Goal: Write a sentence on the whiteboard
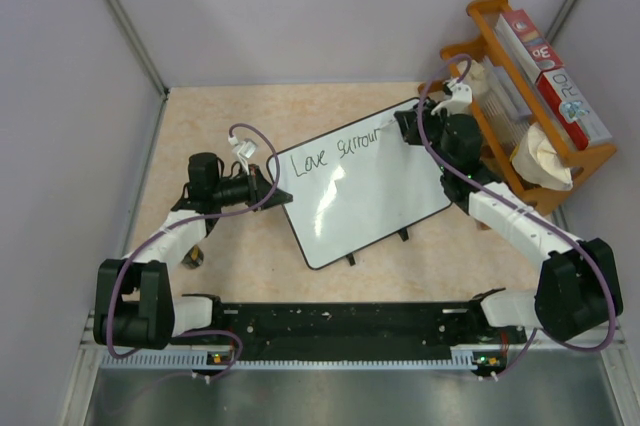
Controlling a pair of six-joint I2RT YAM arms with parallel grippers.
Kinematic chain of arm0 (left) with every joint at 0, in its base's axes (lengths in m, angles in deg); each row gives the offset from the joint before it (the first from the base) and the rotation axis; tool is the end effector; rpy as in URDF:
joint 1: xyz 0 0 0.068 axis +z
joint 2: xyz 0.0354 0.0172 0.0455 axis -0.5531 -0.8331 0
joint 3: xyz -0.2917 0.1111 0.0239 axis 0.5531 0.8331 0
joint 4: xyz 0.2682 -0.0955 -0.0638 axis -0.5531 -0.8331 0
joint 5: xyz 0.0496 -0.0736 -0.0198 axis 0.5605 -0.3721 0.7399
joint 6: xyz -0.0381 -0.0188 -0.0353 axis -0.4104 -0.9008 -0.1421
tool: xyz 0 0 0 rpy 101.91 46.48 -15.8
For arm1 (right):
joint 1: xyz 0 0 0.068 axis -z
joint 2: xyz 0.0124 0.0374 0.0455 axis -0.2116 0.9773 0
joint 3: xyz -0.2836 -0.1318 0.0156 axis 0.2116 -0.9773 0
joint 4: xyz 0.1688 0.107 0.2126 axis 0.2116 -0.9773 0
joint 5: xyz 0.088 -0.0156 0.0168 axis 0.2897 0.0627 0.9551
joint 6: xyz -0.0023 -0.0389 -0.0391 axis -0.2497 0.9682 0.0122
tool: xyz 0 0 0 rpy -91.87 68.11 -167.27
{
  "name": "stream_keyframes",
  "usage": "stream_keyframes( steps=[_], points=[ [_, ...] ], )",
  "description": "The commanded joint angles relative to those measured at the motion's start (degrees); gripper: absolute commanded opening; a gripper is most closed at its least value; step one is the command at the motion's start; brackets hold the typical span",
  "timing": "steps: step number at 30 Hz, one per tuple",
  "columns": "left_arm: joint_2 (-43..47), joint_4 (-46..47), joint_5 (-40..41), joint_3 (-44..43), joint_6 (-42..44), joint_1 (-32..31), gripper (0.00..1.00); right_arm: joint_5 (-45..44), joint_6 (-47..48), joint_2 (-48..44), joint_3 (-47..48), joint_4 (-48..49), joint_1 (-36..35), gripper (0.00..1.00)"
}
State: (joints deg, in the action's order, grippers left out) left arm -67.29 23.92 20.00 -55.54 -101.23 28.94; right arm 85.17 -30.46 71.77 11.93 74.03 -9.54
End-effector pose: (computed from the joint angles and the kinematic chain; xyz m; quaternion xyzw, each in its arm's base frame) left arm 0.2599 -0.0530 0.2377 0.1602 0.7797 -0.4925 0.3519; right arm 0.3060 0.1205 0.3469 0.0405 0.7245 0.2630 0.6358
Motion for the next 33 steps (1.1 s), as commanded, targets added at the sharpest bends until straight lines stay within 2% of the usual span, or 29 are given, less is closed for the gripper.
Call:
stream_keyframes(
  steps=[1,17,28,33],
  points=[
    [-0.8,-0.9,7.1,1.1,14.2,-1.6,0.0,-0.3,-0.2,-0.3,-2.2,1.1,1.0,0.0],
    [-0.8,-0.9,7.5,1.1,14.2,-1.8,0.0,0.3,-0.8,-4.2,-6.0,0.6,1.0,0.0],
    [-0.3,-1.1,7.9,1.1,14.3,-1.9,0.0,-0.4,-1.3,-14.2,-5.5,-2.2,1.1,0.0],
    [0.0,-1.1,8.2,1.2,14.4,-2.0,0.0,-0.2,-0.6,-15.0,-5.1,-2.9,1.1,0.0]
  ],
)
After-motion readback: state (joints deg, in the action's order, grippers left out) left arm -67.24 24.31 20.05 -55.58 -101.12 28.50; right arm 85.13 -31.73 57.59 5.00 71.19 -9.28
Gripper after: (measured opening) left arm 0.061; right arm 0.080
